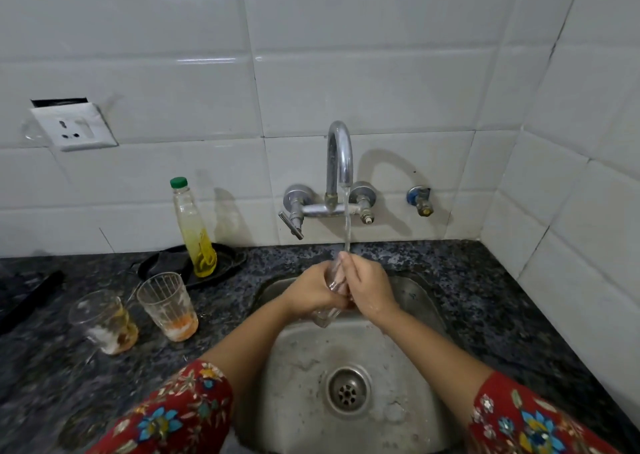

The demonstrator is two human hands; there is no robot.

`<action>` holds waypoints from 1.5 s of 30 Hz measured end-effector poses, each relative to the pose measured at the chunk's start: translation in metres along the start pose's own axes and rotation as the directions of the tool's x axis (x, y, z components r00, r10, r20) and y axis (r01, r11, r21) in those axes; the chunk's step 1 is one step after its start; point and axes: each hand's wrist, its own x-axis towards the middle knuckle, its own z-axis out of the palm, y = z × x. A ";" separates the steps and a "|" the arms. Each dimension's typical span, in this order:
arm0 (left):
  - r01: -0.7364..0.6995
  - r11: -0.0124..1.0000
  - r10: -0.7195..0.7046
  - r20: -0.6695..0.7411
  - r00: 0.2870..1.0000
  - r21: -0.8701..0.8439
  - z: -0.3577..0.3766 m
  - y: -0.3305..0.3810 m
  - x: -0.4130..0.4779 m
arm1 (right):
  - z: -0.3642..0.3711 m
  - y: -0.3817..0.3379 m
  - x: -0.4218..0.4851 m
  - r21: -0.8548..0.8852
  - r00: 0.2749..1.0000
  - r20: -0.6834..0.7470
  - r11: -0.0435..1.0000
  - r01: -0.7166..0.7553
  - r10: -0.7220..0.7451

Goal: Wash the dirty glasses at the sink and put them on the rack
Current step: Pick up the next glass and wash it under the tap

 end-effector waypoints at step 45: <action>0.244 0.176 -0.450 0.143 0.882 -0.954 0.030 -0.009 0.002 | 0.010 -0.009 -0.045 -0.184 0.965 0.228 0.967 0.174 -0.131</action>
